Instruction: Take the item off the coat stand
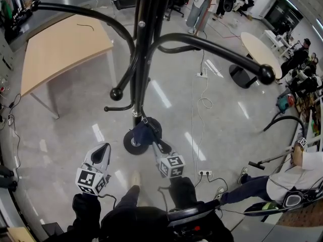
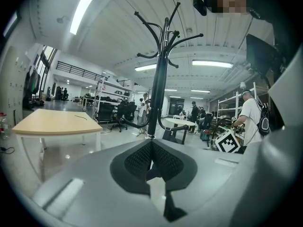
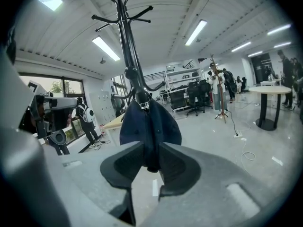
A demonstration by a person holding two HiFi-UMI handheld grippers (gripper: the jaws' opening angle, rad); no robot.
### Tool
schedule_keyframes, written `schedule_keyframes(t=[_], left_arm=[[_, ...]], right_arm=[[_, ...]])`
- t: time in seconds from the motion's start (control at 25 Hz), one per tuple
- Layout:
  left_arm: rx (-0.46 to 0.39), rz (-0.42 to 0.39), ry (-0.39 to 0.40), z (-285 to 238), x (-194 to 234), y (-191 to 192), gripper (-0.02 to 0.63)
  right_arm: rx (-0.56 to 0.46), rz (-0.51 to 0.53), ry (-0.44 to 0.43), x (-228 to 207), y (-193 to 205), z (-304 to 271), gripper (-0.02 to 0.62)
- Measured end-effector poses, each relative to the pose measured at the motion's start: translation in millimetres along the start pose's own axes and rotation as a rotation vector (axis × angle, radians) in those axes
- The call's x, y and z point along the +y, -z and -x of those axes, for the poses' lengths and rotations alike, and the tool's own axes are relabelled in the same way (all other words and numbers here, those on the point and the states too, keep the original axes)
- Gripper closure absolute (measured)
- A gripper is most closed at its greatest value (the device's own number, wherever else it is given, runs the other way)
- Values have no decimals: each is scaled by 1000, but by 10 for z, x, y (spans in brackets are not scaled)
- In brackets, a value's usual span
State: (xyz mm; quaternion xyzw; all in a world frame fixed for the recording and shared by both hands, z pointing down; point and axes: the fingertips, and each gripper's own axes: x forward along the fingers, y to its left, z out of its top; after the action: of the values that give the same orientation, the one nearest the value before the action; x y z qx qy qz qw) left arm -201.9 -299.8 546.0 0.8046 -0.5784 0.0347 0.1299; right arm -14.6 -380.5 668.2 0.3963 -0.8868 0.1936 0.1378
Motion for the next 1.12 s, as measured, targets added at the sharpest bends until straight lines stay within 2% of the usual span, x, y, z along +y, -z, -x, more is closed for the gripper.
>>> schedule_keyframes(t=[0.72, 1.12], left_arm=[[-4, -3, -7, 6, 18, -12, 602], [-4, -4, -5, 11, 10, -1, 602]], right_arm=[[-7, -10, 6, -32, -33, -1, 572], [2, -7, 7, -30, -32, 4, 580]])
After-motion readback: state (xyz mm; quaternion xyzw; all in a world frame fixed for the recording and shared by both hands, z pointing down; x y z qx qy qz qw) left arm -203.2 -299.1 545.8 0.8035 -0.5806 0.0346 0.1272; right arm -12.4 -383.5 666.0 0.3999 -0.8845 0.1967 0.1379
